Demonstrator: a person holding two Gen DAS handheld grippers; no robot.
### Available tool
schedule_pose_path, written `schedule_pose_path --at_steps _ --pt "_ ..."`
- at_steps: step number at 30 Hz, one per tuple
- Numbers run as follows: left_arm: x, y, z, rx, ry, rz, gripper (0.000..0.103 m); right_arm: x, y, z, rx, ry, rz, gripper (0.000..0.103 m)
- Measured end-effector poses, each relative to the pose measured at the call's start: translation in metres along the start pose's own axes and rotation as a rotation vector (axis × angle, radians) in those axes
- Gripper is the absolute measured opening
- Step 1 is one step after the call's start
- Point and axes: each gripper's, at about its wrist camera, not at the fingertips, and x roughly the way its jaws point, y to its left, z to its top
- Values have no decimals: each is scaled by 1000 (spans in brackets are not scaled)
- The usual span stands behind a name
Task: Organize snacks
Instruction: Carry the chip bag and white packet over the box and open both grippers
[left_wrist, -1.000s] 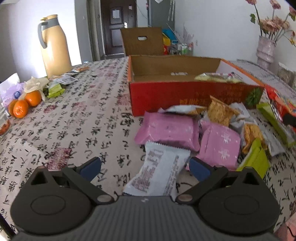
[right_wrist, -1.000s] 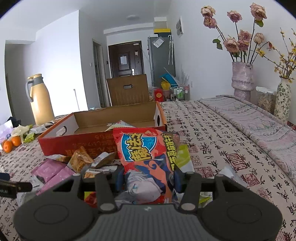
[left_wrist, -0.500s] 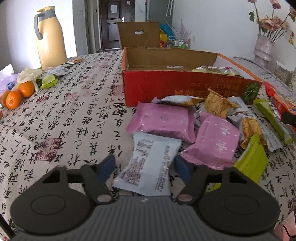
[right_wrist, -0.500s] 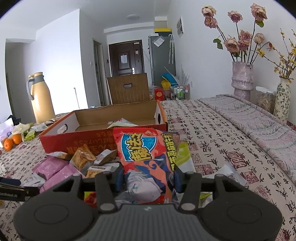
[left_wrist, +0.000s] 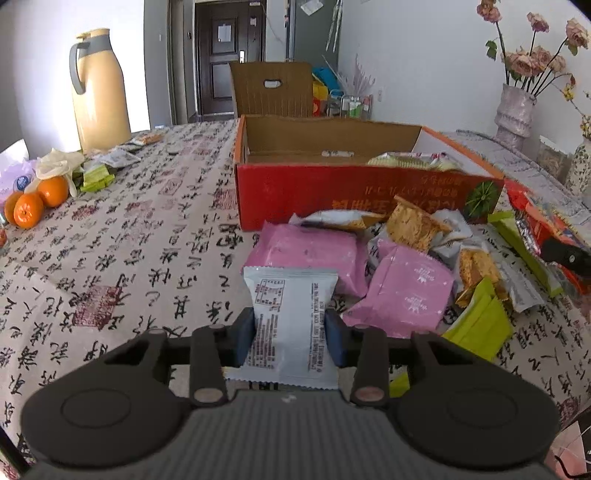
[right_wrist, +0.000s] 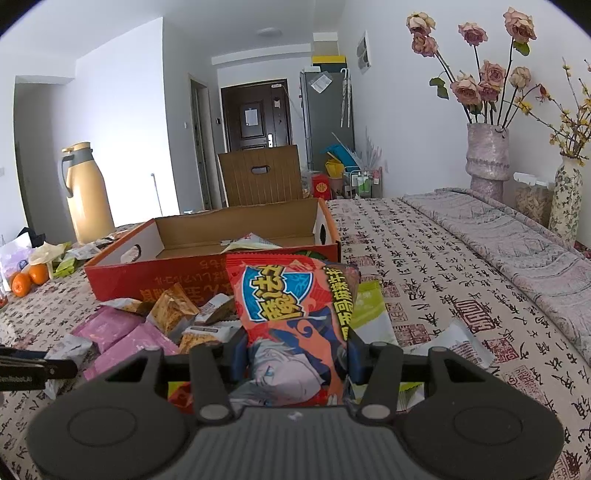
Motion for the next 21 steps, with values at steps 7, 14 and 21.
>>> schedule_pose_path --at_steps 7,14,21 --pt "-12 -3 12 0 -54 -1 41 -1 3 1 -6 -8 7 50" --pt "-16 -8 29 -11 -108 -9 41 3 8 8 -18 -30 18 50" --pt "-18 -16 53 -7 -180 -7 41 10 15 25 -36 -73 26 50"
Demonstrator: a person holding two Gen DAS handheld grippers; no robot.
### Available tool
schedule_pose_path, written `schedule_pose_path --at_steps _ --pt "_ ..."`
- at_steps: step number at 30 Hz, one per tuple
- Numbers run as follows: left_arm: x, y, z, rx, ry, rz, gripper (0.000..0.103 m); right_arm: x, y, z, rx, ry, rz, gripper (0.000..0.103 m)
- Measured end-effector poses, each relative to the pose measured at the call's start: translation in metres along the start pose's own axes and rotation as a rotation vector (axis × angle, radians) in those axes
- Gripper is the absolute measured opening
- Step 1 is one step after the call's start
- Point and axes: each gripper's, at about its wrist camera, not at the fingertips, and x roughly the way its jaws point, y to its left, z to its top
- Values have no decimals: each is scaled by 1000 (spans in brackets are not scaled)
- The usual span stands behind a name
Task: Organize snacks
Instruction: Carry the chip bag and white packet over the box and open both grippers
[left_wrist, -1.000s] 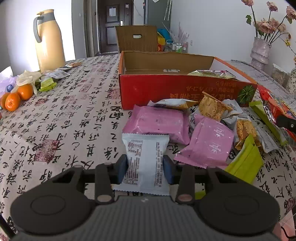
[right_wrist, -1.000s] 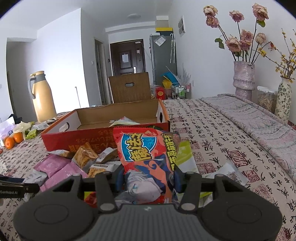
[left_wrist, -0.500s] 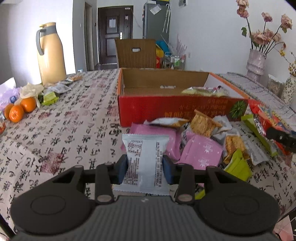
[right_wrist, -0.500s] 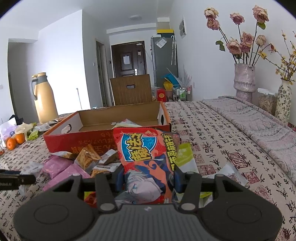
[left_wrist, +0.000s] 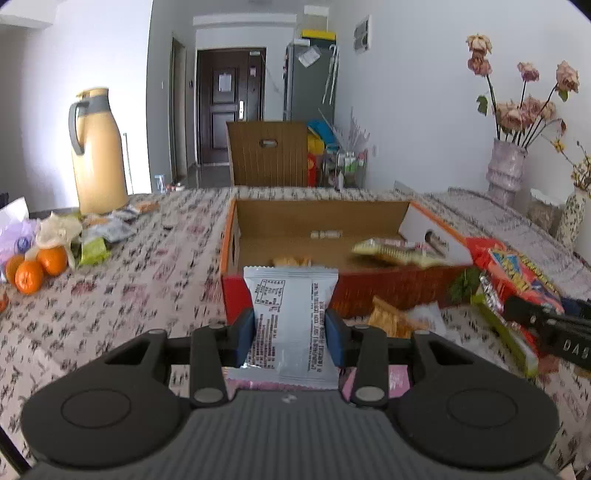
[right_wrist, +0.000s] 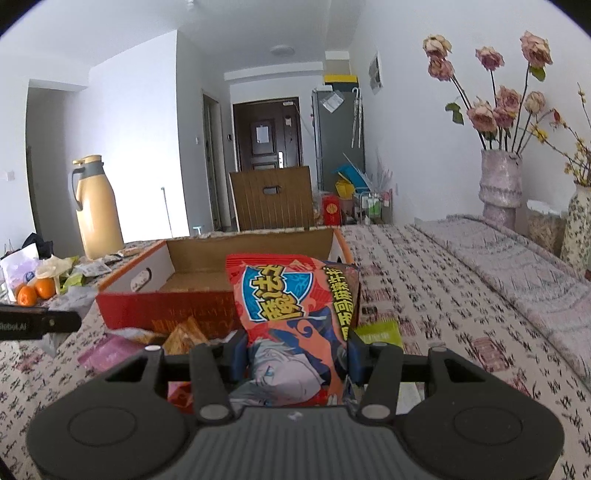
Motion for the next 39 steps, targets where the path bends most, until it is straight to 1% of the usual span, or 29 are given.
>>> schedule_pose_path --at_steps 7,11,17,25,30,33,36,39 --pt "12 -8 23 10 -42 -1 41 13 6 17 -16 -43 5 50" --pt "24 -12 33 10 -45 0 41 24 9 28 -17 -62 12 50" --pt "38 -19 52 24 -68 1 41 44 15 45 -29 -87 20 50" --pt "58 -26 81 41 -97 28 41 77 20 73 -49 -110 24 50" --pt "77 -26 96 35 -97 51 41 100 24 87 -56 -106 29 50" --pt "93 -24 102 23 -90 67 41 116 27 91 -63 -87 23 50" --pt "109 -19 104 1 -73 83 41 131 27 90 -64 -65 14 50" --pt "123 -14 98 -10 -53 89 41 144 23 86 -50 -43 15 50"
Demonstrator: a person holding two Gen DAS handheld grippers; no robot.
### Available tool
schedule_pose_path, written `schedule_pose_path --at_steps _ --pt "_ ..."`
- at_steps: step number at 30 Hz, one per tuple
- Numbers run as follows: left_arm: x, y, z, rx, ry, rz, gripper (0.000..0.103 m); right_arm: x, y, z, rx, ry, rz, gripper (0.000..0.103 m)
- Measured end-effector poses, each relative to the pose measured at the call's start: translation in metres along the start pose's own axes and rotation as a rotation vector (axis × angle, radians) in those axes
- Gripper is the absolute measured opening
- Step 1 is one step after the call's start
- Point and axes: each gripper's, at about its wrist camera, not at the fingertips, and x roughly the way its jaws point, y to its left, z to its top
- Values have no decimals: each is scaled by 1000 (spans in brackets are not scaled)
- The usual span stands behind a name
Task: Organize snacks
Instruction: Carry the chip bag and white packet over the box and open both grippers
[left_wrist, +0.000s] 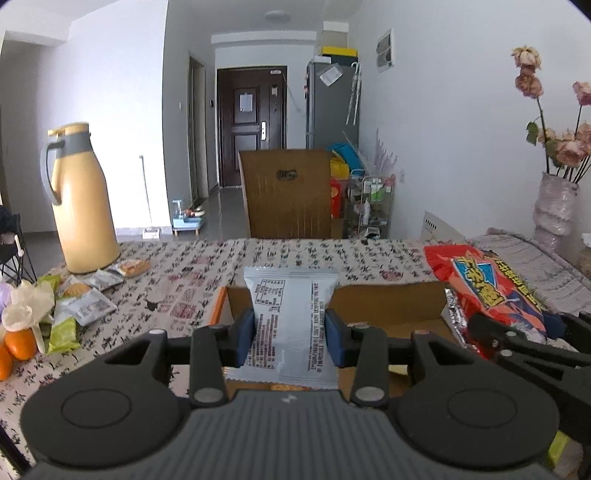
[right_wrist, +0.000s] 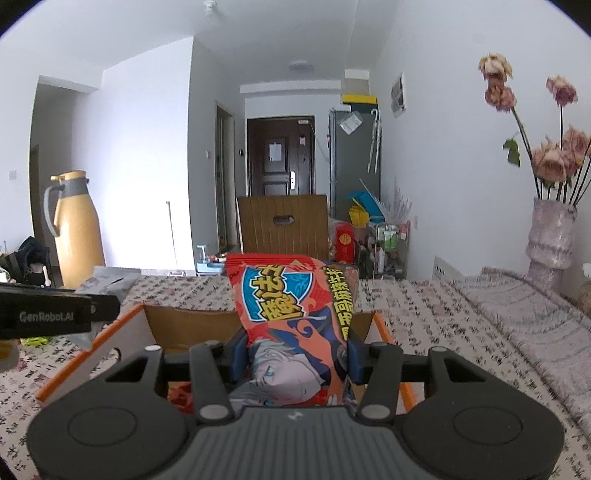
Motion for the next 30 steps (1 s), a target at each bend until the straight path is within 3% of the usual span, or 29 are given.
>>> schedule_pose_path --at_steps 11,13,14,15,16,17,19,30 --pt "26 7 -19 -11 81 -35 44 22 -6 -18 17 92 14 51" --pt "22 8 -19 -18 69 -29 61 22 -8 -18 29 99 3 58" --pt "20 8 -19 -22 60 -24 76 22 -9 -19 36 101 -3 62" --pt "17 8 -19 -26 48 -12 90 21 -10 -19 44 99 -9 73" --pt "14 8 -18 -31 40 0 98 20 -12 -19 51 94 -15 88" --pt "13 9 -18 -38 31 12 103 19 -13 -19 56 87 -19 93" --pt "9 9 -16 -47 21 14 103 16 -16 -18 66 73 -23 103" --pt "6 11 -15 -54 19 15 103 12 -17 -17 70 63 -15 103"
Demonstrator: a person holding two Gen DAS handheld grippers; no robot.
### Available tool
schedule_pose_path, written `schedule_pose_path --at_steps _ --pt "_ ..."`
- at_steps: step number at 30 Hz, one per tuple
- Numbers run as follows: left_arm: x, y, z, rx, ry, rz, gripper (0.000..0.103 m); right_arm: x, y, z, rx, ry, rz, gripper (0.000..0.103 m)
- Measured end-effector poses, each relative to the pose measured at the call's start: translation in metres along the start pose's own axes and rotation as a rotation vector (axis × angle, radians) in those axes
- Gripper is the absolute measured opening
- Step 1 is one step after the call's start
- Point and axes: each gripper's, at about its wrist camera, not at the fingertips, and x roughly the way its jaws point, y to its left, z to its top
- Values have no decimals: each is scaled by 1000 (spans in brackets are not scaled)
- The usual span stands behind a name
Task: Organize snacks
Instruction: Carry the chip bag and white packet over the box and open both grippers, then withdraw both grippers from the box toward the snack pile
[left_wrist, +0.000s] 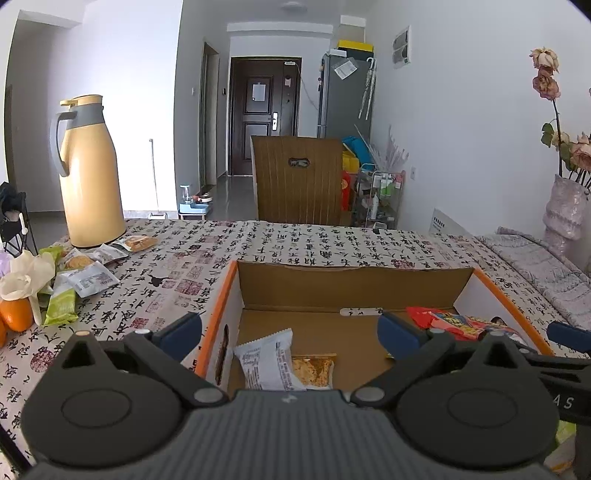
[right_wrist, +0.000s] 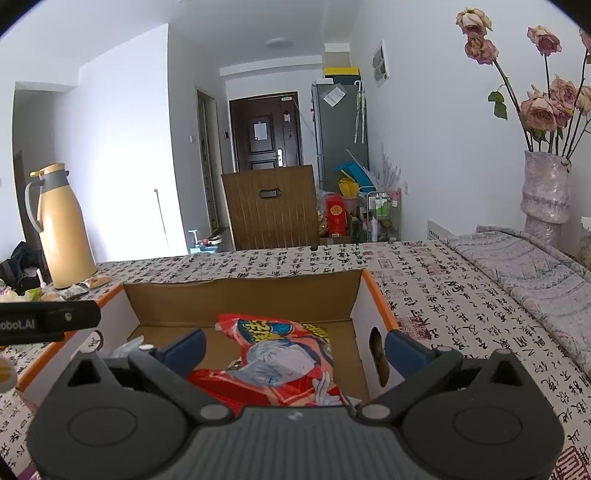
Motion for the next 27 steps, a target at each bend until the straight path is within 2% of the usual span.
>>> schedule_pose_path --at_steps 17,27 --pt "-28 -1 16 1 -68 12 103 -31 7 16 -36 -66 -3 103" --pt "-55 -4 14 18 -78 -23 103 -62 0 16 -45 -91 1 103"
